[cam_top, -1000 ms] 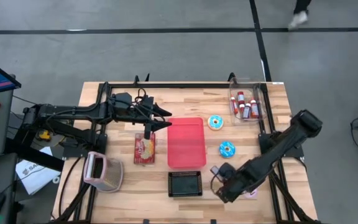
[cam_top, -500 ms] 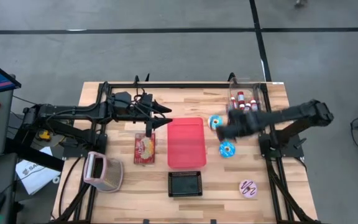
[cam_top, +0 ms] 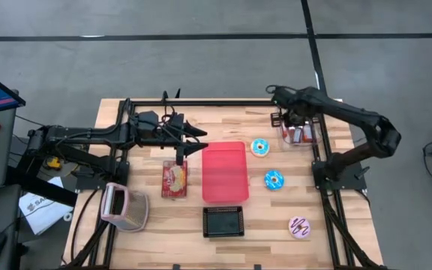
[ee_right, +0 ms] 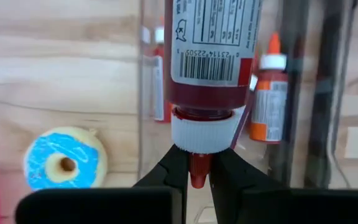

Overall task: Pick & Place Food Item
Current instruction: Put the red food coloring bottle into the transparent bin

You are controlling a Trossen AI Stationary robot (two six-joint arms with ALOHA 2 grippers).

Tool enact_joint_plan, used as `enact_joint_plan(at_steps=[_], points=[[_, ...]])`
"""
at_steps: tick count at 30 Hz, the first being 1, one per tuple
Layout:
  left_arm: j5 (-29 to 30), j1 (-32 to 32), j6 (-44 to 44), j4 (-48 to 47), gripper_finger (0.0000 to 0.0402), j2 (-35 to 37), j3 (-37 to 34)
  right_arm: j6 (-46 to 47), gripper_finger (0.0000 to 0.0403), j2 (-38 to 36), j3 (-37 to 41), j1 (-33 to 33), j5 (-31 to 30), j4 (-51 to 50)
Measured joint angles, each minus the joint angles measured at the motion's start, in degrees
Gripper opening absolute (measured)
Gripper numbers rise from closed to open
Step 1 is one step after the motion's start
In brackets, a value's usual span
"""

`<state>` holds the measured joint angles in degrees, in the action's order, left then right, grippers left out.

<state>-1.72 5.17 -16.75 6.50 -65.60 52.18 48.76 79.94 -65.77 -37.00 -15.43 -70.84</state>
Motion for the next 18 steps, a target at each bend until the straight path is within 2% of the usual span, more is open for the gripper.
enact_joint_plan(at_steps=[5,11,18], points=[[0.0,-0.07,-0.17,-0.02,0.0232,0.0,0.0,-4.64,0.0032,-0.02,4.97,-7.65,5.5,2.7],[0.0,-0.07,-0.2,-0.11,0.0232,0.0,0.0,-7.39,0.0038,-0.02,11.47,-12.45,11.61,6.19],[1.56,-0.07,-0.24,-2.52,0.0232,0.0,0.0,-11.38,0.0099,-0.16,13.58,-12.05,13.84,10.6]])
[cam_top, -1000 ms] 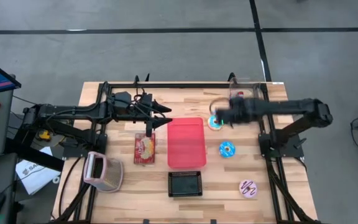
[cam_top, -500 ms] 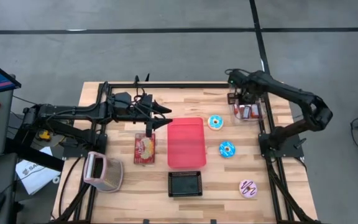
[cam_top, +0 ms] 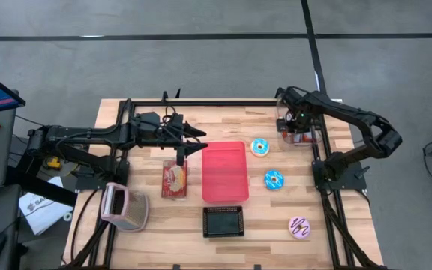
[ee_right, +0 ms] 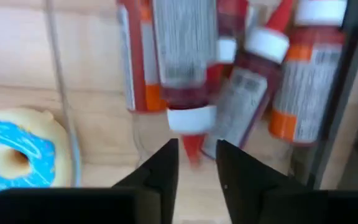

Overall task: Pick & Place Food Item
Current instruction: Put the red food coloring bottle into the transparent bin, then put the red popcorn bag into the red bin

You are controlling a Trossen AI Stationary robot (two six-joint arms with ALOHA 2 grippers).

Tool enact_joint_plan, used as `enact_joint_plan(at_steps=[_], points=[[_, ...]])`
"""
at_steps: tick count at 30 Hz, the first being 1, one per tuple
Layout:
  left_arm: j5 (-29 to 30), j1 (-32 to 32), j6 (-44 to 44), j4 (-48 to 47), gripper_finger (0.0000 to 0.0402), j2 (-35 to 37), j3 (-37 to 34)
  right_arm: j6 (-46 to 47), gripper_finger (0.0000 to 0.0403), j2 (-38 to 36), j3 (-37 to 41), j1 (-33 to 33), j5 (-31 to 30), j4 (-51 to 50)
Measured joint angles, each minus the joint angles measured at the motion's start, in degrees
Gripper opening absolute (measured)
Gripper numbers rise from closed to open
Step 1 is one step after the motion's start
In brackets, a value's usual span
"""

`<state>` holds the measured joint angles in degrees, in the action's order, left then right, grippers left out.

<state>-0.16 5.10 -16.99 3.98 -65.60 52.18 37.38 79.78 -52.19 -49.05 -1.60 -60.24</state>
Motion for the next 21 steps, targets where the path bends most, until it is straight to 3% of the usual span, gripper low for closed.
enact_joint_plan(at_steps=[10,16,21], points=[[2.23,0.0,0.0,-7.66,0.0232,0.0,0.0,-2.98,0.0184,-7.18,-0.02,0.98,-1.44,3.45],[-1.62,0.32,0.03,-22.31,0.0232,0.0,0.0,-2.91,0.0197,-16.9,-0.02,1.04,-1.43,5.03],[-8.48,4.48,-2.3,-32.66,0.0235,0.0,0.0,0.45,0.0194,-25.88,-0.02,2.16,0.28,6.48]])
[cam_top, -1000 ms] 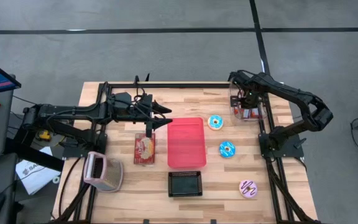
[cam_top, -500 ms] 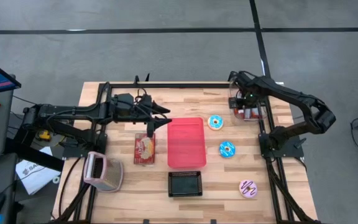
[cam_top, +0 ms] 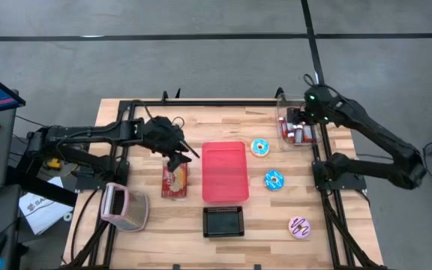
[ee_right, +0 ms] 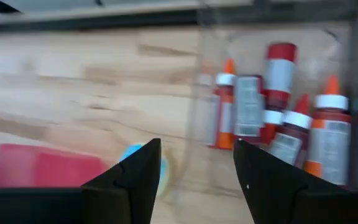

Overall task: Pick & Place Food Item
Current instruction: Put the red popcorn bag into the red bin

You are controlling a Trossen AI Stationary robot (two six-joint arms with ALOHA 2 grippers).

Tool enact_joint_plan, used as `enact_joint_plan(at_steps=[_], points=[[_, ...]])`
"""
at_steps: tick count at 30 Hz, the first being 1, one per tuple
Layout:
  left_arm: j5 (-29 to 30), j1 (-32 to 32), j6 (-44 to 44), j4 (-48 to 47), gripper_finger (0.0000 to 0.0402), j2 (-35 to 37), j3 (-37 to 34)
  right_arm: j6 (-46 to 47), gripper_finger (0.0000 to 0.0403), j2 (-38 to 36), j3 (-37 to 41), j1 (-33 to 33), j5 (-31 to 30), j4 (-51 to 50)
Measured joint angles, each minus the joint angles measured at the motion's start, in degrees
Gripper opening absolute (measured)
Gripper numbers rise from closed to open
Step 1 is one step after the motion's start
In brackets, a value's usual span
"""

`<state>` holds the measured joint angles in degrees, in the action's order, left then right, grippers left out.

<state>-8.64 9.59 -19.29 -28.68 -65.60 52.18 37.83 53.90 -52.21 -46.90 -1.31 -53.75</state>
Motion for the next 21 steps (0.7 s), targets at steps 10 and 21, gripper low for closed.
enact_joint_plan(at_steps=[10,21], points=[[-25.84,19.44,9.41,-12.46,0.0274,-2.33,0.04,5.99,0.0173,-12.31,0.0,8.39,0.45,4.56],[-26.01,29.13,25.96,-21.99,0.0262,-19.73,-0.02,8.76,0.0152,-14.29,0.0,21.67,0.45,16.84]])
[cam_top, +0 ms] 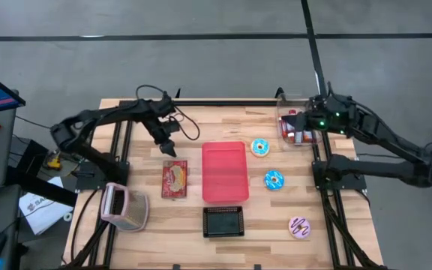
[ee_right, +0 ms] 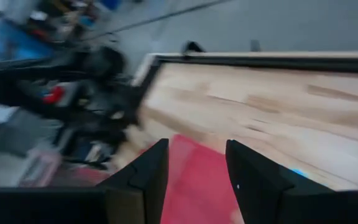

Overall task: Pick & Place Food Item
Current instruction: Put the red popcorn bag into the red bin

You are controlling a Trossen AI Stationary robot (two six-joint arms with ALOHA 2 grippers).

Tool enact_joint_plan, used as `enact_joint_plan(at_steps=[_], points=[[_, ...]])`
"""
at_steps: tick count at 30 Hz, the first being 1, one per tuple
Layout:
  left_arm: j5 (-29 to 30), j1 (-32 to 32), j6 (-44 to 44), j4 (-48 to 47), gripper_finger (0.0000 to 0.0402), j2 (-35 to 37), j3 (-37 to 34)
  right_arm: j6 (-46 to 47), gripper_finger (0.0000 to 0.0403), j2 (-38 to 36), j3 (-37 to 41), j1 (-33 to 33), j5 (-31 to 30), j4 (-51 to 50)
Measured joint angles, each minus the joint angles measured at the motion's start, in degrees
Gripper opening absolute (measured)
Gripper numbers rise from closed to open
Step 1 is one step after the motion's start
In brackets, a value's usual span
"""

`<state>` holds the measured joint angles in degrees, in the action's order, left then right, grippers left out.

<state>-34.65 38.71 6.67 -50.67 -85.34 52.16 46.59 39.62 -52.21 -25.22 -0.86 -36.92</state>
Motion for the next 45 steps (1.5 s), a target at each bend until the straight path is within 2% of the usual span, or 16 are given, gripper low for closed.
enact_joint_plan(at_steps=[9,15,25,45], points=[[8.12,-0.04,5.03,2.96,0.026,-3.97,0.02,1.51,0.0149,0.13,0.0,9.43,-2.37,9.49],[7.36,-0.5,5.08,2.58,0.0261,-9.53,0.02,2.11,0.0142,0.12,0.0,13.28,-6.72,10.18],[6.72,-2.39,5.08,4.15,0.0253,-15.49,0.24,2.14,0.0133,0.14,0.0,16.12,-6.93,10.15],[3.56,-6.58,5.19,4.65,0.0222,-16.46,0.11,3.02,0.0132,5.05,-0.01,20.76,-6.93,10.96]])
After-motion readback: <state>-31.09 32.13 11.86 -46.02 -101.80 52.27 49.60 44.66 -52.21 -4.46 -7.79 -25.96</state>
